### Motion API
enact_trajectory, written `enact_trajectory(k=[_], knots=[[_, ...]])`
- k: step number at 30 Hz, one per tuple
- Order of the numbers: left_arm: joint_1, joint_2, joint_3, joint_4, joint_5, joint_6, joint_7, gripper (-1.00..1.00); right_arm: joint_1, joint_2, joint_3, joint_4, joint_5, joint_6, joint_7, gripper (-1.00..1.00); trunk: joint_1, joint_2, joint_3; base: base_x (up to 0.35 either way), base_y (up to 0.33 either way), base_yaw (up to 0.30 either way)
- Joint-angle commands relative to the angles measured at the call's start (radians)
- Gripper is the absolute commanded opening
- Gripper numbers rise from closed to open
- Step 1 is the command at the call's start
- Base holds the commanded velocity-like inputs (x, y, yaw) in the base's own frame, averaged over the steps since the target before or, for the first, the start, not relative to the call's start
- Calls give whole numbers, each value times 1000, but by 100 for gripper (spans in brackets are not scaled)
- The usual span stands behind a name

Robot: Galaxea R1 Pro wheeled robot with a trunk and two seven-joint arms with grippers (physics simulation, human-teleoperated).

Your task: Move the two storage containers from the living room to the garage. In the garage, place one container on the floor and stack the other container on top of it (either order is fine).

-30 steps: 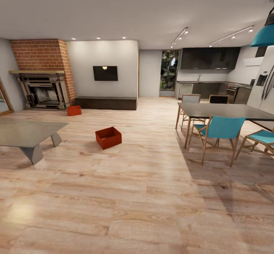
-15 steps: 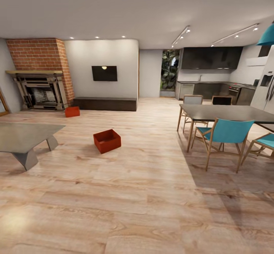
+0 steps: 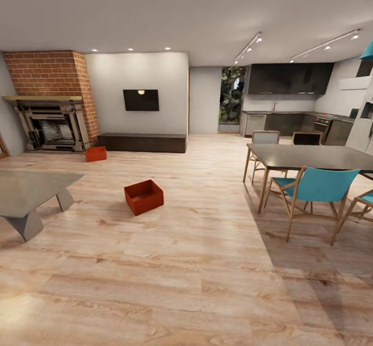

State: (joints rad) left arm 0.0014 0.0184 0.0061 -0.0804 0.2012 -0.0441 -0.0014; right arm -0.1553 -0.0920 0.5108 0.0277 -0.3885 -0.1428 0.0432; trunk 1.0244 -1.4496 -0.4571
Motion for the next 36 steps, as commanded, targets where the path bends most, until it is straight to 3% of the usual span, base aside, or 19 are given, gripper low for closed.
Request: enact_trajectory(k=[1,36], knots=[[0,0,0,-1,6,-2,0,100,-1,1,8,3,-10,-6,4,100,1,0,-1,323,0,0],[0,-1,0,-1,5,-2,1,100,-1,0,11,2,-5,-6,4,100,1,0,-1,323,0,0]])
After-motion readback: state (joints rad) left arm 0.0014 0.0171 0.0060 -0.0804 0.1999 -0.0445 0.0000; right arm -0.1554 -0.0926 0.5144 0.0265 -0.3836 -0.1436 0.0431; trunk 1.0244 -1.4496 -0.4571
